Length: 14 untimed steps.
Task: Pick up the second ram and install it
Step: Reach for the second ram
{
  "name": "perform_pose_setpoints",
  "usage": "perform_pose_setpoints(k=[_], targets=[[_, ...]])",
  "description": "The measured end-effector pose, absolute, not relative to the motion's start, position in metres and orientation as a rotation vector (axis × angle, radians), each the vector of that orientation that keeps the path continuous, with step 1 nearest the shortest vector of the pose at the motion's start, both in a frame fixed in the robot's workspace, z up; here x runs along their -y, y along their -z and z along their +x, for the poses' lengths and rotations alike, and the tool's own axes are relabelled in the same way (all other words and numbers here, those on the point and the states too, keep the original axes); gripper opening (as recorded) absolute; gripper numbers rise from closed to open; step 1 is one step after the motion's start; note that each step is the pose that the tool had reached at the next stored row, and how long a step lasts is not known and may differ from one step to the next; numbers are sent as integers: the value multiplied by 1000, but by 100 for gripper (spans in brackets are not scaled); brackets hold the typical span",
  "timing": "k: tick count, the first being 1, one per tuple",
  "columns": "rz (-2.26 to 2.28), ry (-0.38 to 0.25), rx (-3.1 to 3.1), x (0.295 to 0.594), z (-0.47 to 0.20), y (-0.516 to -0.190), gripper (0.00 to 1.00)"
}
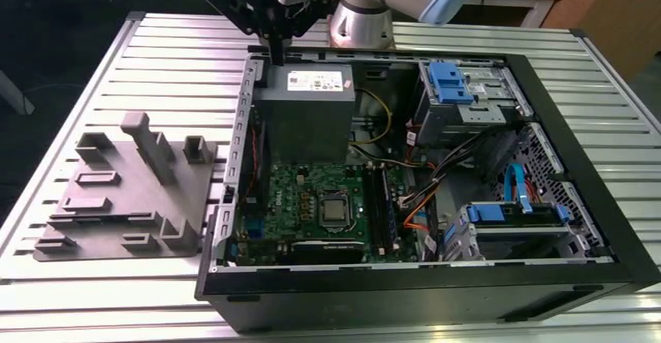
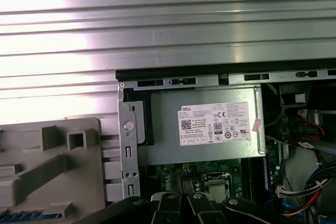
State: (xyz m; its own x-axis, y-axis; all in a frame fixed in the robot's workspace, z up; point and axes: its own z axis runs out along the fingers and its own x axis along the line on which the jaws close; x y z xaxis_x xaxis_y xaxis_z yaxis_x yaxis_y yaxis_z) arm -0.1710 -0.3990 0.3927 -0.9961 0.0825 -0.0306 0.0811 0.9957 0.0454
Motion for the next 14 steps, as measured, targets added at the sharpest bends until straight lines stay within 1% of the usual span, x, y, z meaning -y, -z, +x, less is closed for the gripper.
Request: perform_pose_setpoints(k=[14], targets=[[139,-73,-3102,399,-206,-392,7]])
